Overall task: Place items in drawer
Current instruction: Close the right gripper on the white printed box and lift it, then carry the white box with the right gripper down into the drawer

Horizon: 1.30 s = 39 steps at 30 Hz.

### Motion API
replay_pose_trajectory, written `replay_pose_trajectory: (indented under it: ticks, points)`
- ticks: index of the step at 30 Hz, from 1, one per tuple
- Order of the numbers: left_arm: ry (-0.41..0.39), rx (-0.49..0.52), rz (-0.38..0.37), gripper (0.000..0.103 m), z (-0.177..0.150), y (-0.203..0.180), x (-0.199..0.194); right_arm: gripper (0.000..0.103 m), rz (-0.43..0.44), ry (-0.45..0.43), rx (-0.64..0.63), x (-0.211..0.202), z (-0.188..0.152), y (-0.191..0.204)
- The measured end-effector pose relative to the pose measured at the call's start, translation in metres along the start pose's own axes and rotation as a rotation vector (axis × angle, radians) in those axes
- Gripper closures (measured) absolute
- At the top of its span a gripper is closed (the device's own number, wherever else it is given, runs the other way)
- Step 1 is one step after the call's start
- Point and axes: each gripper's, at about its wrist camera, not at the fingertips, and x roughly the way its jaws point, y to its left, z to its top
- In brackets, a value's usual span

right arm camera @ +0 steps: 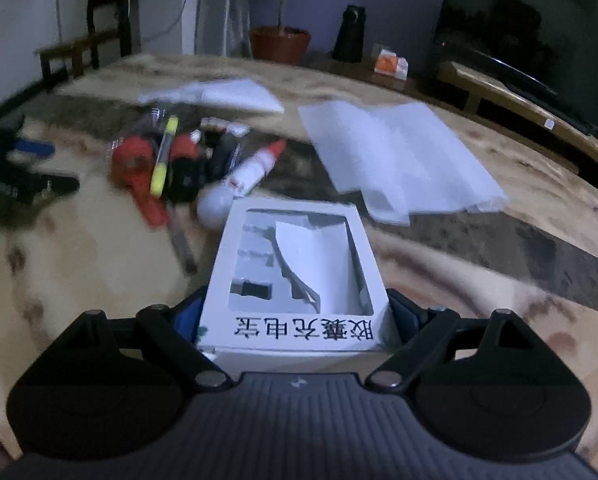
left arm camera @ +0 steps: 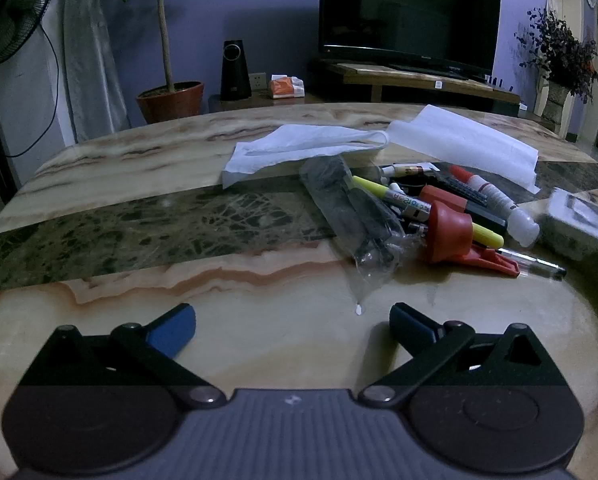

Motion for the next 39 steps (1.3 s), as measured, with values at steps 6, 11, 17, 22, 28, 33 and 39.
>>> replay_pose_trajectory:
  ticks: [6,11,17,22,28,33,39]
  points:
    - [0.0,0.0,0.0,0.0,0.0,0.0,0.0,0.014,0.031,0.055,0.015,0.006,-0.003,-0.001]
    - [0.0,0.0,0.0,0.0,0.0,0.0,0.0,0.013,0.052,0.056,0.017,0.008,0.006,-0.001]
    - [0.0,0.0,0.0,0.0,0.0,0.0,0.0,0.013,0.018,0.051,0.017,0.01,0.009,0.001]
    - [0.0,0.0,0.0,0.0,0.0,0.0,0.0,0.016,-0.01,0.047,0.017,0.012,0.011,0.003]
    - [0.0,0.0,0.0,0.0,0.0,0.0,0.0,0.016,-0.044,0.041,0.017,0.014,0.014,0.006]
    - [0.0,0.0,0.0,0.0,0.0,0.0,0.0,0.016,-0.071,0.036,0.017,0.015,0.017,0.008]
    - [0.0,0.0,0.0,0.0,0.0,0.0,0.0,0.016,-0.062,-0.027,0.073,-0.013,0.009,0.002]
